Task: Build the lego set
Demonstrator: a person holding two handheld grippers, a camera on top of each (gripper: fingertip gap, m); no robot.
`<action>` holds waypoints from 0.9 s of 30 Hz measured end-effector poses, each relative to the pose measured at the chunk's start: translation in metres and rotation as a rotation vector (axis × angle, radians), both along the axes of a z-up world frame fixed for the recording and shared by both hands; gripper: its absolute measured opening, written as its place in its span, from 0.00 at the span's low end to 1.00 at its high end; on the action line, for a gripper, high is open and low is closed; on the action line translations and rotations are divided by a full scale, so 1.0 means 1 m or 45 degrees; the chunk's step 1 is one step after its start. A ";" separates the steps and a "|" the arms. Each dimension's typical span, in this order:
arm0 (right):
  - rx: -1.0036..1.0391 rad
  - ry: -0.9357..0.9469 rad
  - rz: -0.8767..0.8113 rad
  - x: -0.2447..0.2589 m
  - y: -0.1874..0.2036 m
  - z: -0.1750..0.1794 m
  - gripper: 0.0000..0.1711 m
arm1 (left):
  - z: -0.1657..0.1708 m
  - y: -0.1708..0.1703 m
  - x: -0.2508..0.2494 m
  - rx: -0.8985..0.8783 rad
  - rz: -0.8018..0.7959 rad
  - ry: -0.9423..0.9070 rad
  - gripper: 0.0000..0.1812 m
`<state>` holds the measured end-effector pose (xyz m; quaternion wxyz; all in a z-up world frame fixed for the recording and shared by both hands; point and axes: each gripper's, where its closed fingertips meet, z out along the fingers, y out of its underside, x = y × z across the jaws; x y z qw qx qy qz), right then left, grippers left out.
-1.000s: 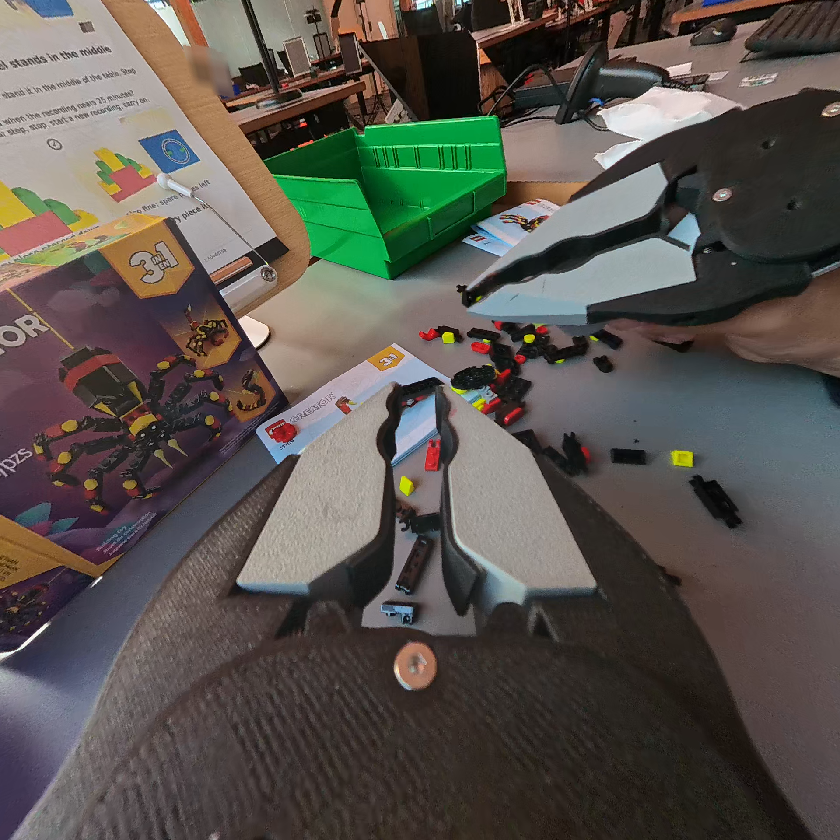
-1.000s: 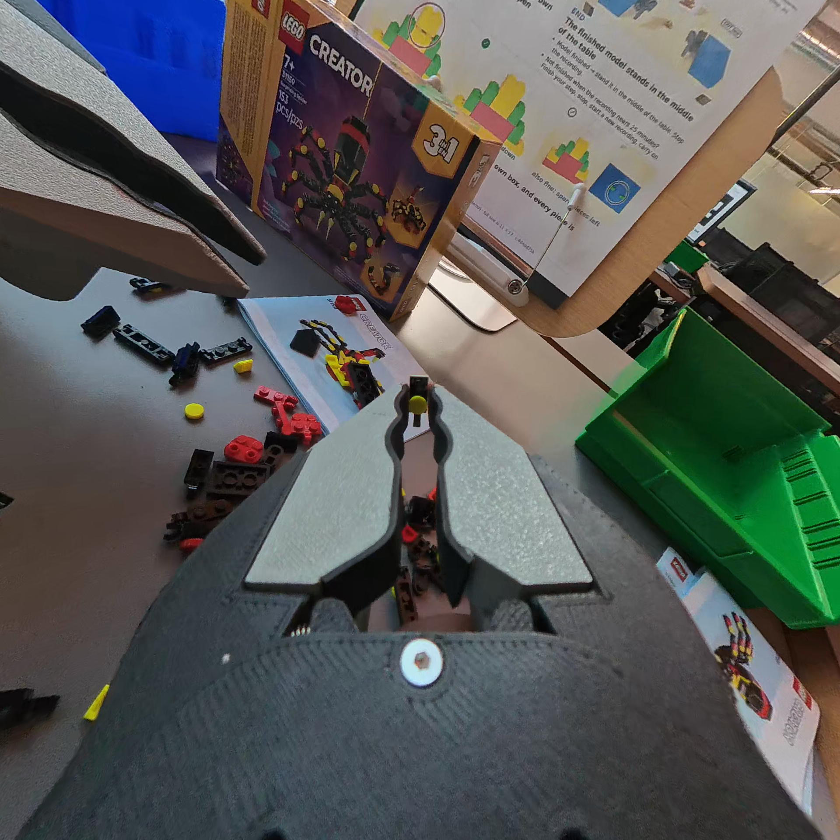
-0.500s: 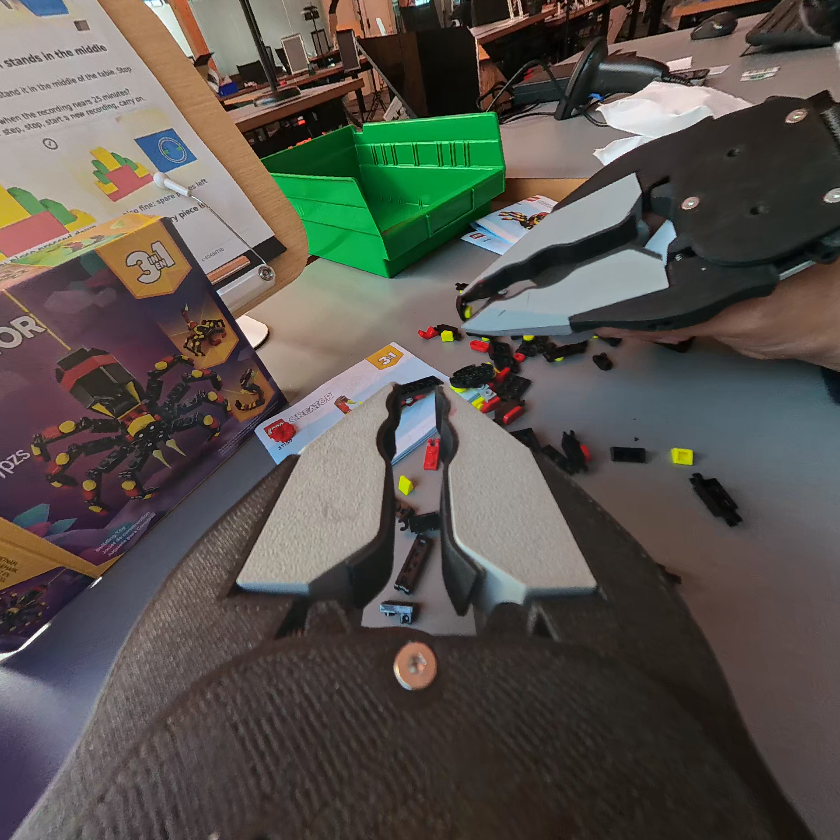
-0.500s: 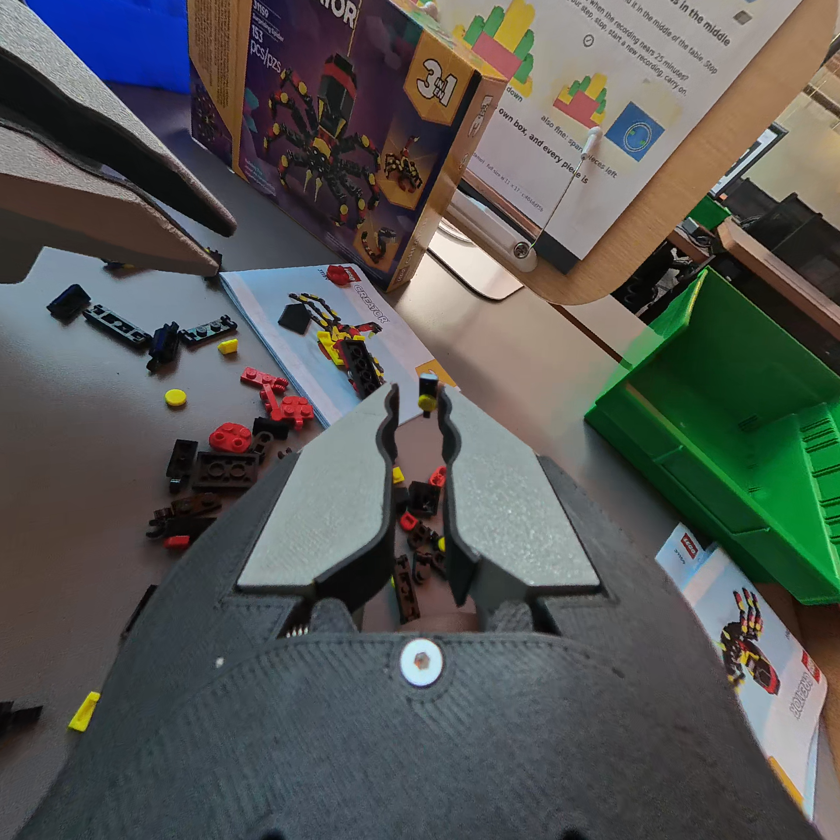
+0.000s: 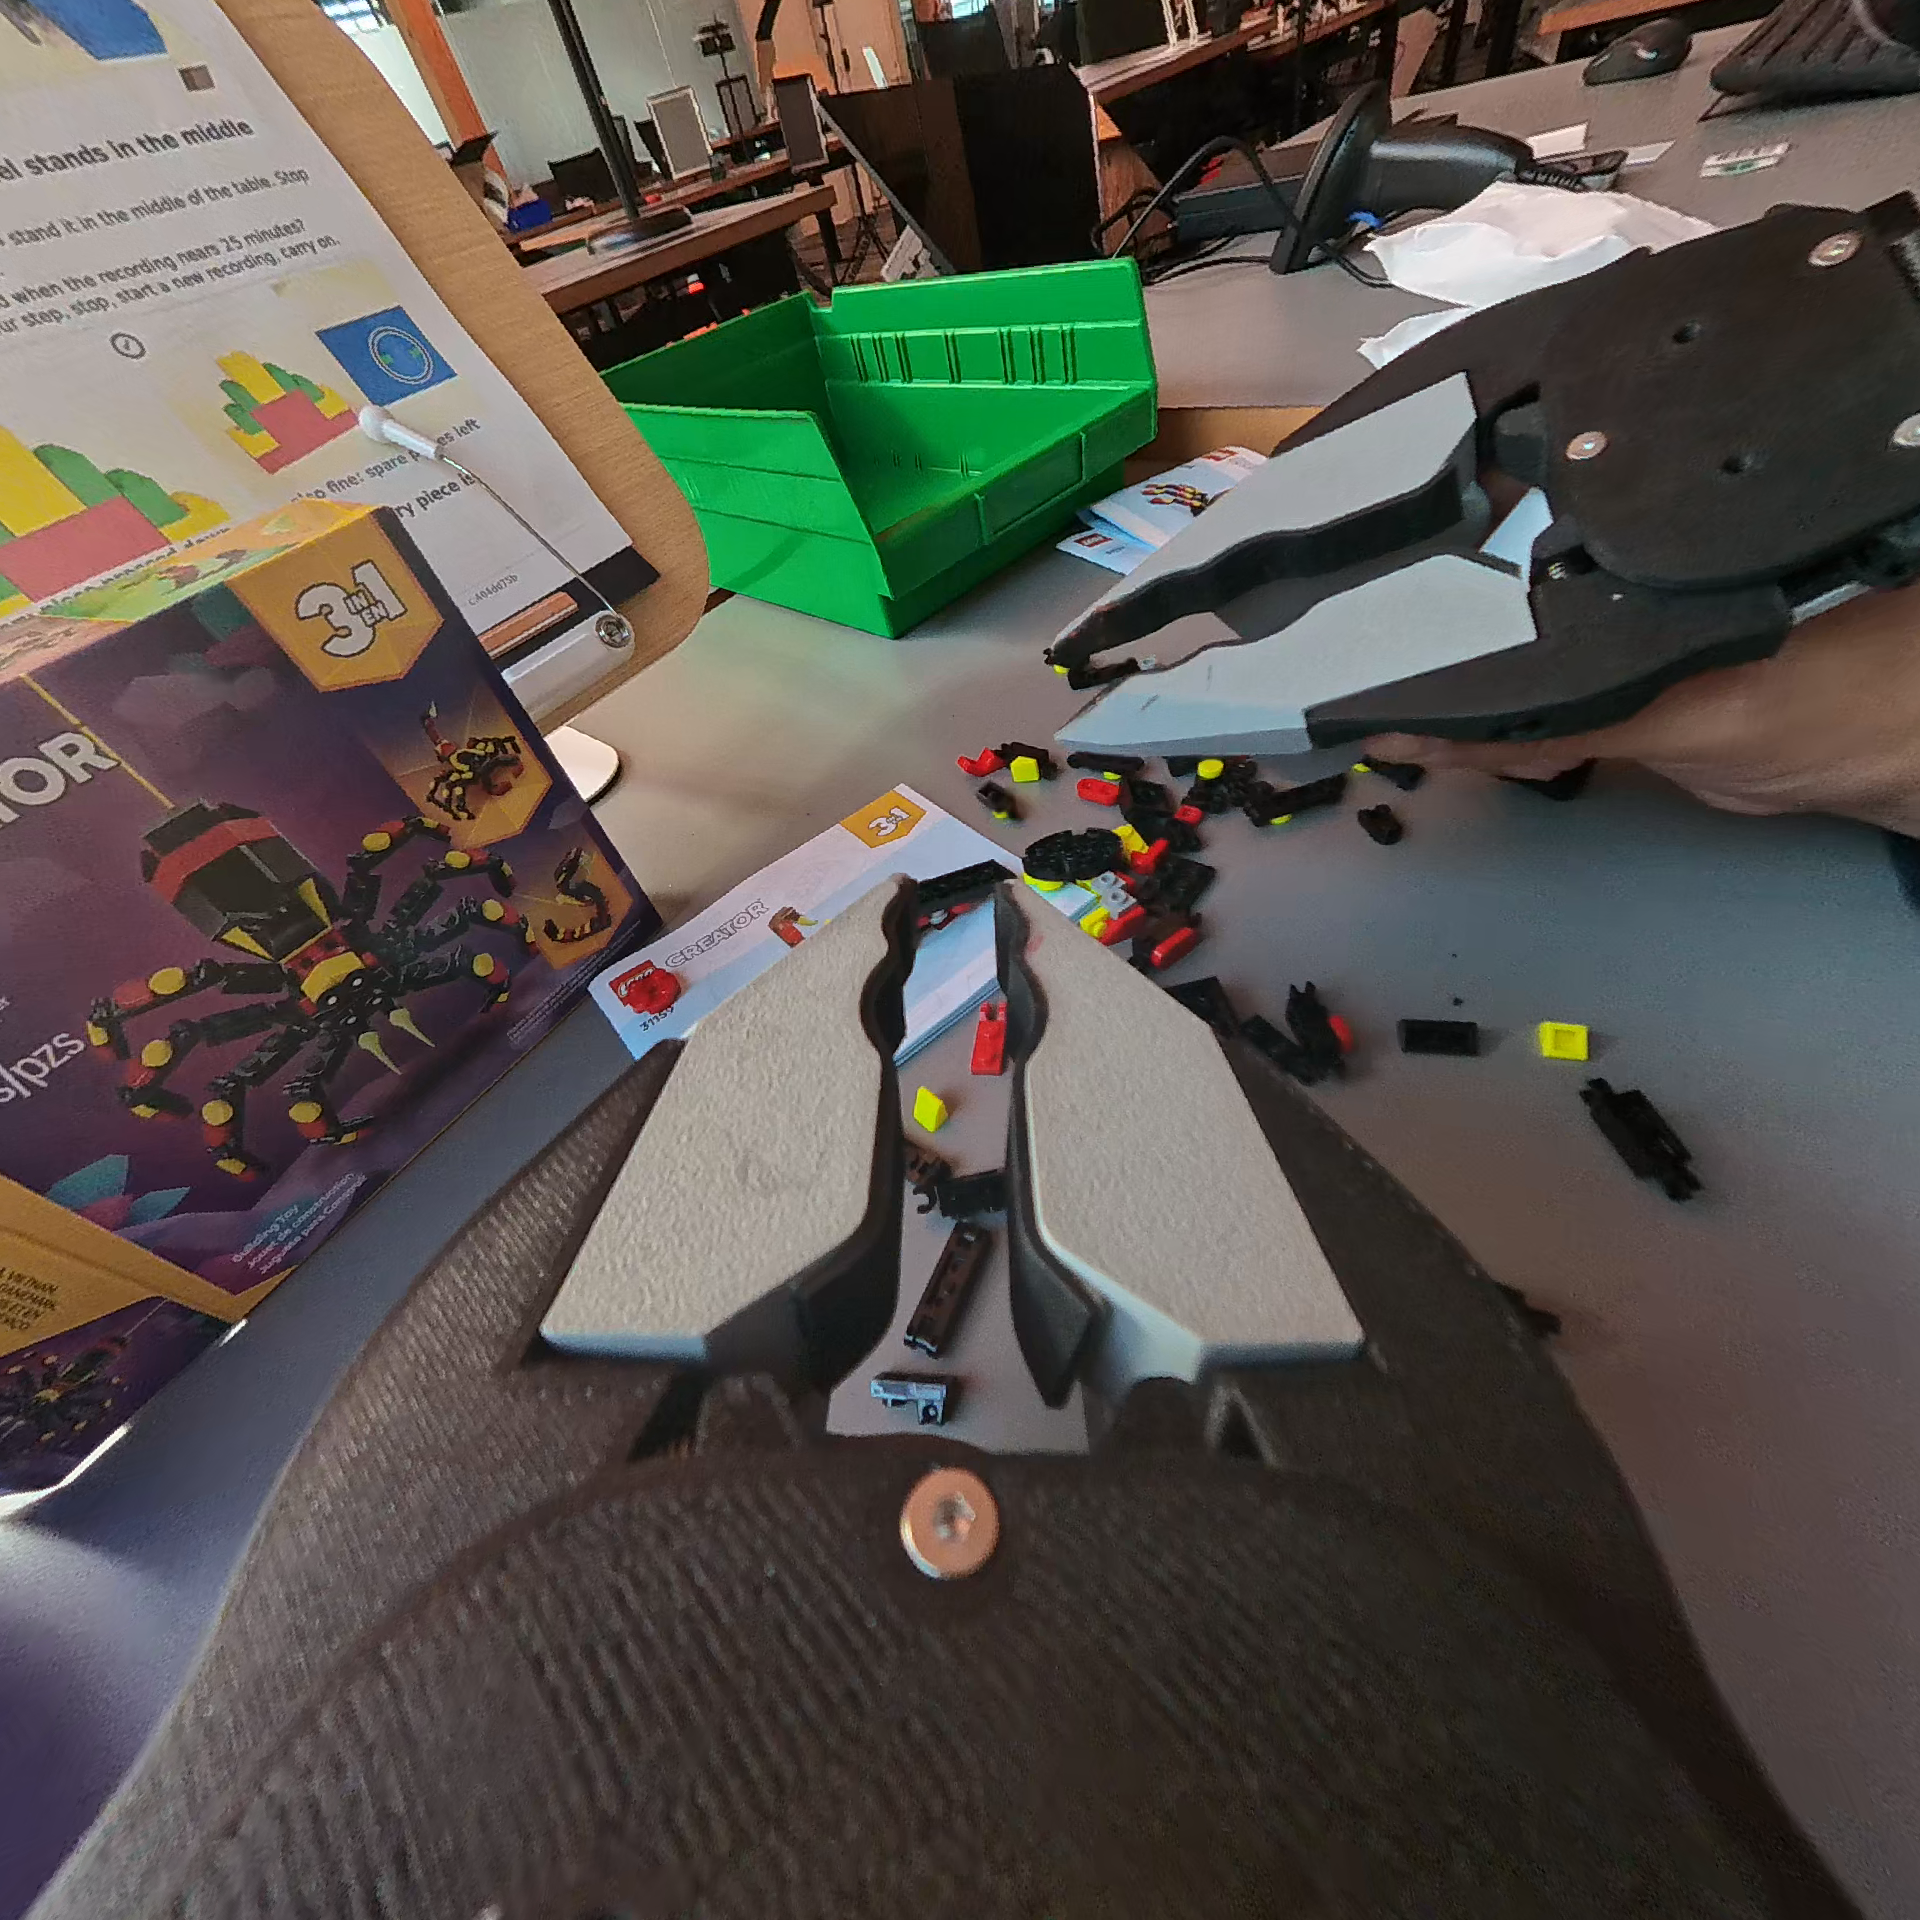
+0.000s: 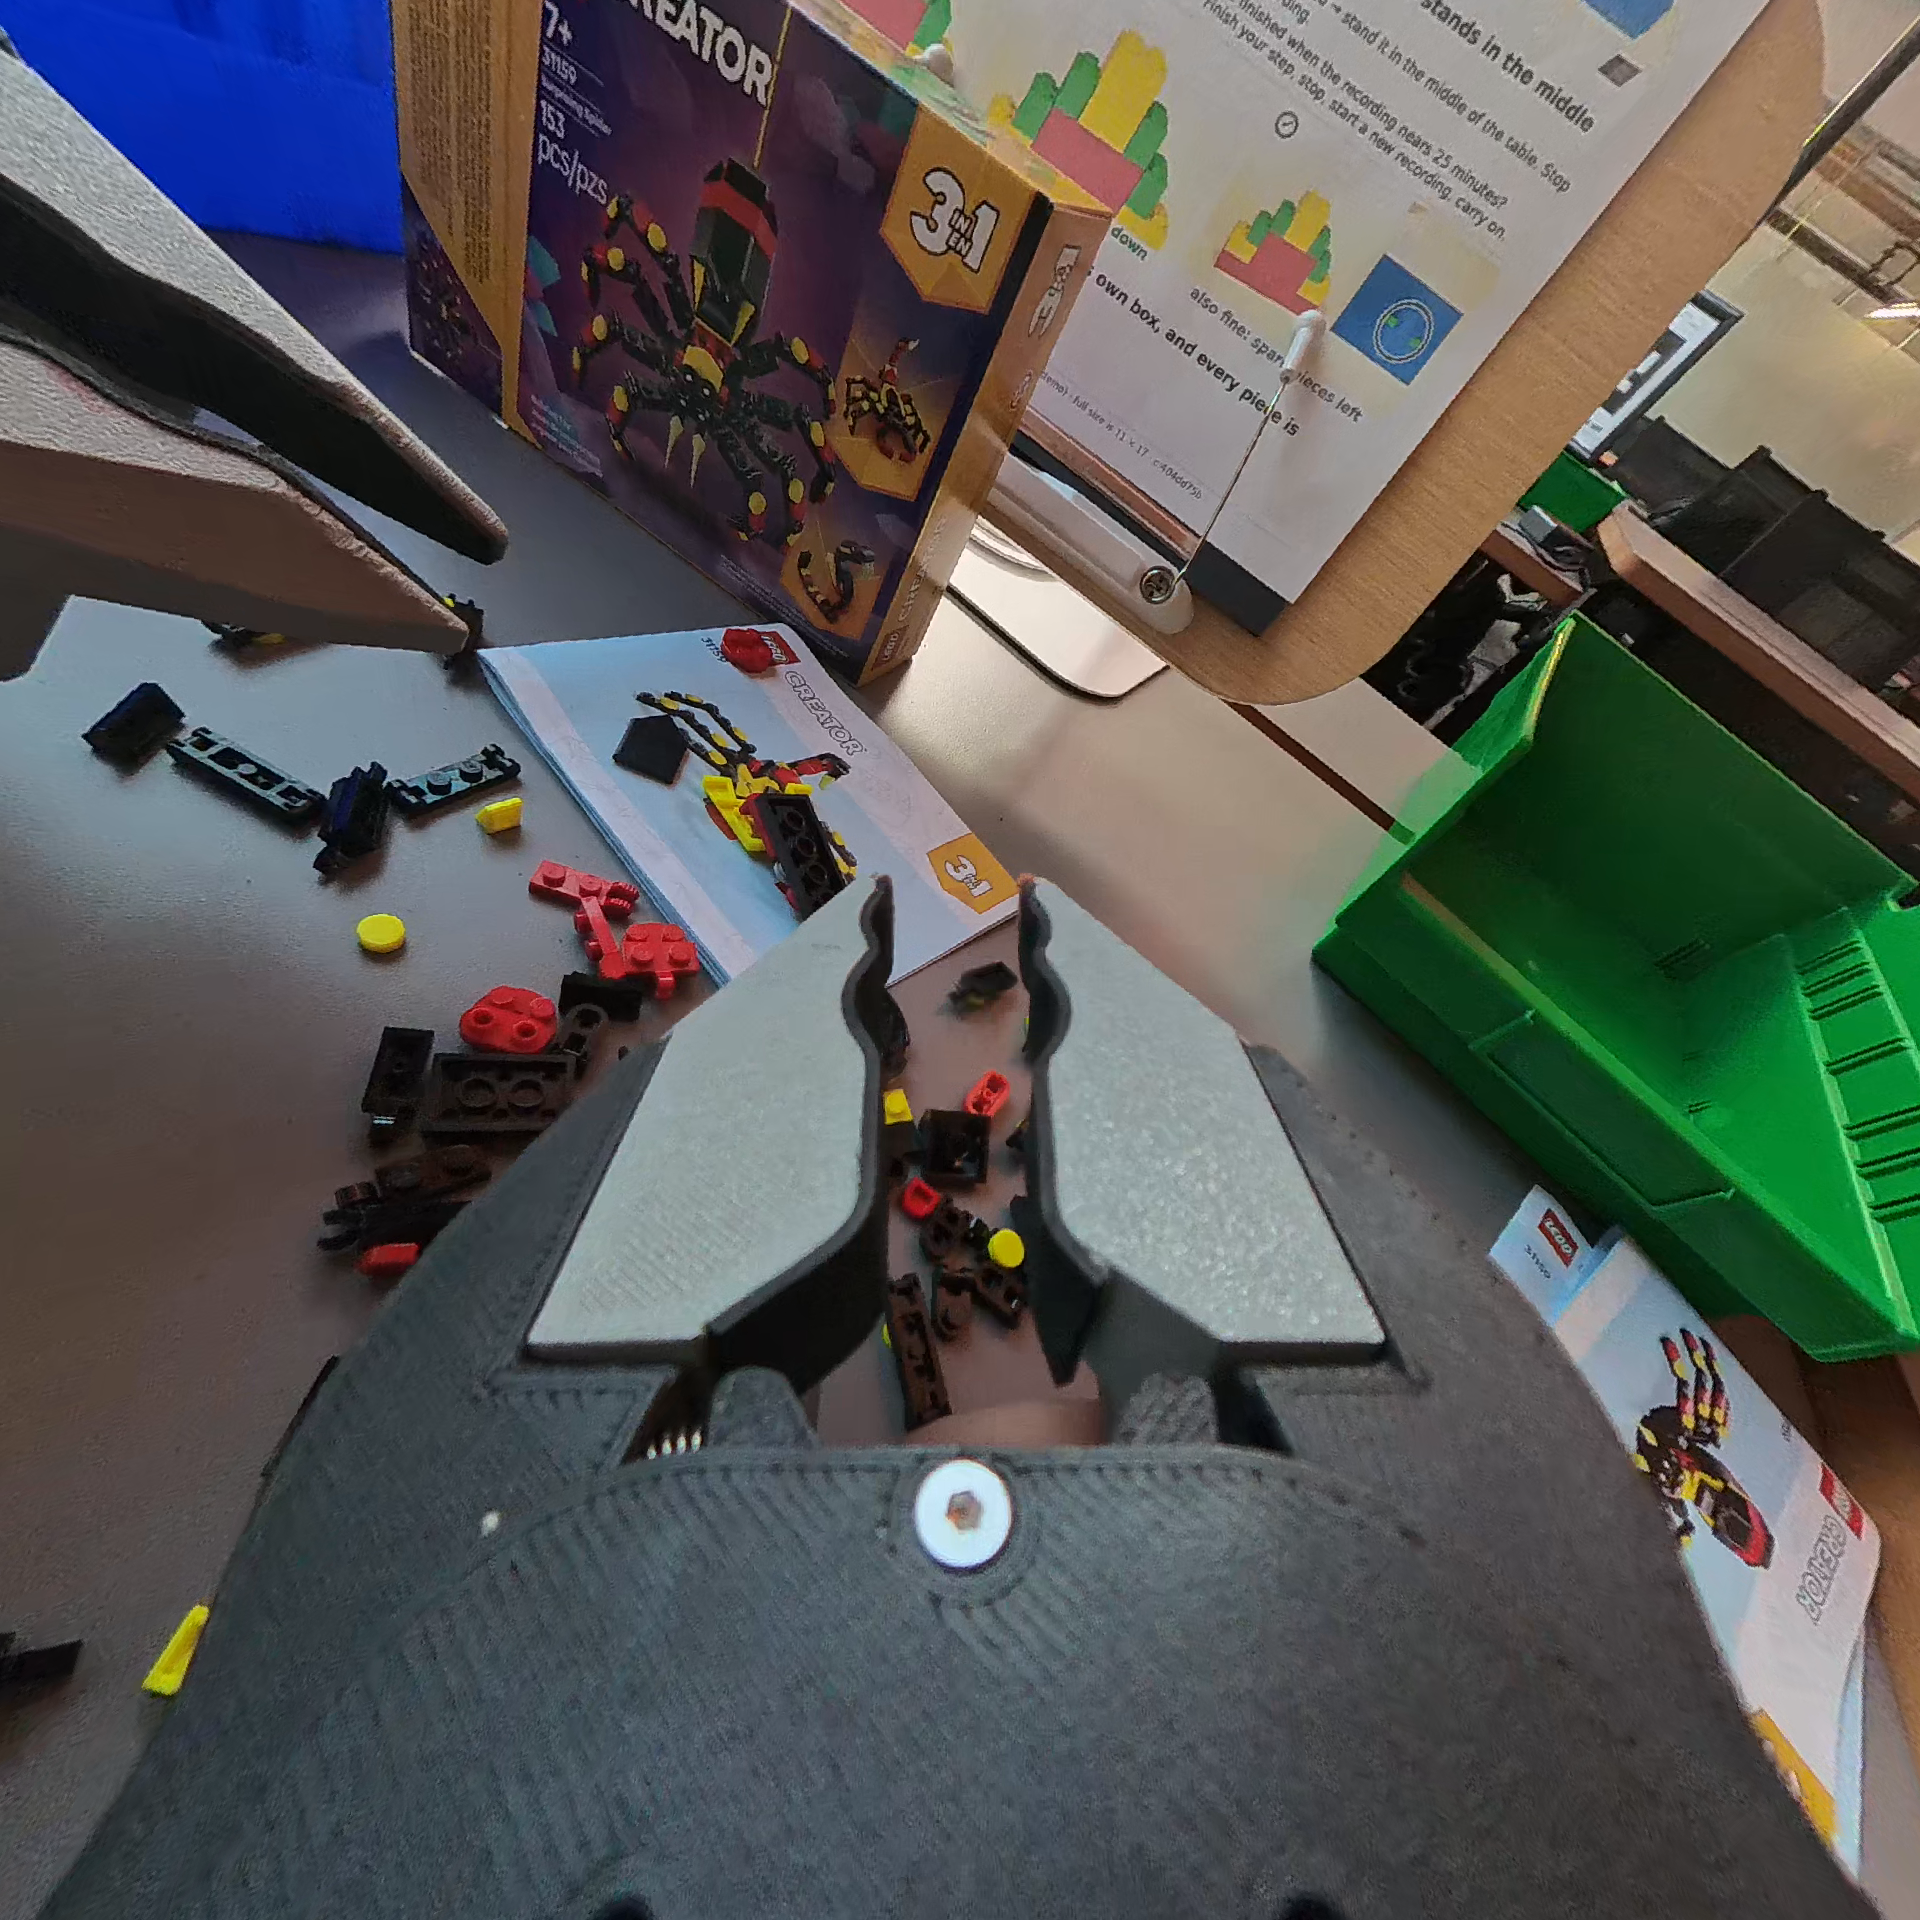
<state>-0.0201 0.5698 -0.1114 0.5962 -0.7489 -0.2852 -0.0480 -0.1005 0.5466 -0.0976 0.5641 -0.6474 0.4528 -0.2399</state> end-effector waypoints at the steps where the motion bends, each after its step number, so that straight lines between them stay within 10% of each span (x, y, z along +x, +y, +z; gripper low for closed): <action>1: 0.002 0.009 -0.001 0.000 0.000 0.001 0.12 | 0.000 0.000 0.000 0.001 0.000 0.000 0.06; 27: 0.087 0.167 -0.062 0.022 0.001 0.025 0.06 | 0.000 0.016 -0.016 -0.007 0.121 0.003 0.05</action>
